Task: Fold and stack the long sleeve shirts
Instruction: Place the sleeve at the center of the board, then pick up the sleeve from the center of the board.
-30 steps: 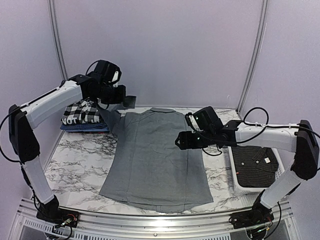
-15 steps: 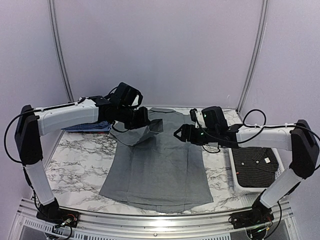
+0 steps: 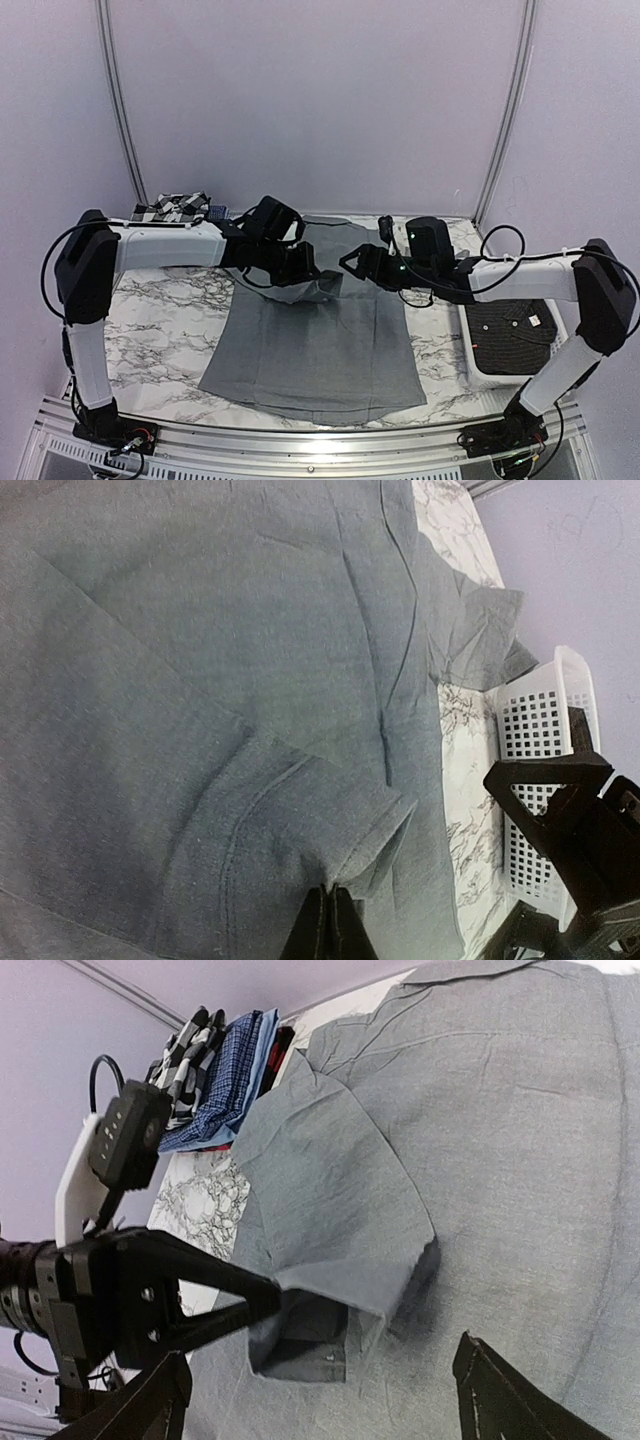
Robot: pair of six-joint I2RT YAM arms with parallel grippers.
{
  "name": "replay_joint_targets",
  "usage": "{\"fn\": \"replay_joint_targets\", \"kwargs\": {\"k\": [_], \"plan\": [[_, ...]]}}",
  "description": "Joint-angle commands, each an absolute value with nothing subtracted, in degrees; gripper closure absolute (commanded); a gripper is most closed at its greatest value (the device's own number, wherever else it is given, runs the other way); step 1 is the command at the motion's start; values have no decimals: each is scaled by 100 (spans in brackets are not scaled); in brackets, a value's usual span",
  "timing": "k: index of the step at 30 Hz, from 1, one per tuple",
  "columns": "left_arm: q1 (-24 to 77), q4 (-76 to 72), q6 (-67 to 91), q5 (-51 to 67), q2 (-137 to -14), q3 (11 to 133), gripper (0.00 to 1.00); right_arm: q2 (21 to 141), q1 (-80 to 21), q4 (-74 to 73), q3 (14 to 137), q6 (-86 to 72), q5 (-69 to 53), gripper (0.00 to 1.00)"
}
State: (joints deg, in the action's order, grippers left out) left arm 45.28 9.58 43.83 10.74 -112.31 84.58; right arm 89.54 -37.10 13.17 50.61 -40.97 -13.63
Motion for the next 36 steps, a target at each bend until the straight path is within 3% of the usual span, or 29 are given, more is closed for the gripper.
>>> {"fn": "replay_joint_targets", "kwargs": {"k": [1, 3, 4, 7, 19, 36], "plan": [[4627, 648, 4458, 1421, -11512, 8377, 83, 9218, -3675, 1772, 4930, -4459, -1339, 12], [4651, 639, 4437, 1353, -11457, 8279, 62, 9285, -3675, 1753, 4927, -4459, -1309, 12], [4657, 638, 4423, 1275, -11401, 8220, 56, 9322, -3677, 1693, 4924, -4444, -1295, 12], [4641, 648, 4312, 1063, -11170, 8030, 52, 9454, -3680, 1544, 4931, -4392, -1316, 12], [4609, 705, 4035, 1297, -11087, 7356, 72, 9664, -3782, 1359, 4706, -4223, -1563, 24], [4710, 592, 4006, 1239, -11636, 7248, 80, 10481, -3920, 1792, 5112, -3927, -1849, 28]]}}
